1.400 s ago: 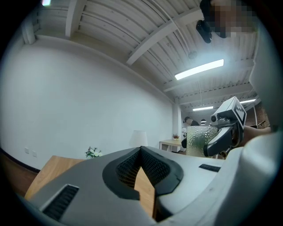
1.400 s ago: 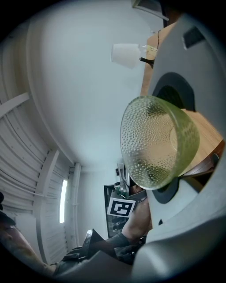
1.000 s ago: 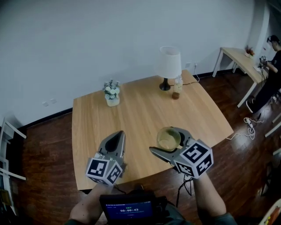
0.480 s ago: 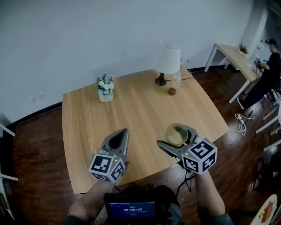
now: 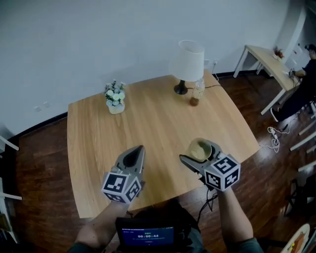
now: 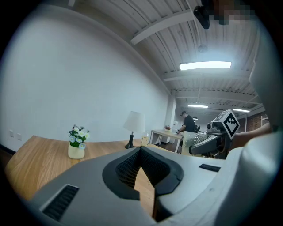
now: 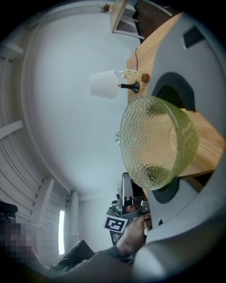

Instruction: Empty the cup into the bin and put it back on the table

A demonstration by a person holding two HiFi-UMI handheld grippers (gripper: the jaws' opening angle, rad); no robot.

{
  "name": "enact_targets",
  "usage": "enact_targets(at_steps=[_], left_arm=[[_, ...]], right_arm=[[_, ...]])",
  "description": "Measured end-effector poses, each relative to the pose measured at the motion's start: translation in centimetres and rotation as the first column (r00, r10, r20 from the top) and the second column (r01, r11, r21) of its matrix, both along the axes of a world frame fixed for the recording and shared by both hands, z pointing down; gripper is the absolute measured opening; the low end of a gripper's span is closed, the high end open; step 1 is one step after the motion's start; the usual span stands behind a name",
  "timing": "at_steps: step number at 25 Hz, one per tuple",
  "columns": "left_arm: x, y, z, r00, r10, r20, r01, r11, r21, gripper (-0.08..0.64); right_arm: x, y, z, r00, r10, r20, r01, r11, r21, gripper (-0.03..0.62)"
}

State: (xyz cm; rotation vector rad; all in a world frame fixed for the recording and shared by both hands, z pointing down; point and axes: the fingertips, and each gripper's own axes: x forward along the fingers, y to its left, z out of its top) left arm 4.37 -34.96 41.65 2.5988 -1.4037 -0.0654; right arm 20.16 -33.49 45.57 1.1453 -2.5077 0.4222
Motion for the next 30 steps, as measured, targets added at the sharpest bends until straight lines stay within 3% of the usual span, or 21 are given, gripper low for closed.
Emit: enact_targets(at_steps=[16, 30], left_arm=[[6.0, -3.3, 8.7, 0.993, 0.04, 0.11, -0.026, 0.992, -0.126, 0.0], [7.0, -6.0, 15.0, 0.991, 0.01, 0.131, 0.019, 0.975, -0.22, 0.0]], right_arm=[[1.3, -4.9, 9.7, 0.993, -0.115, 0.008, 0.115, 0.992, -0.06, 0.402], [0.5, -7.5, 16.7, 0.989, -0.146, -0.034, 0.143, 0.986, -0.086, 0.402]])
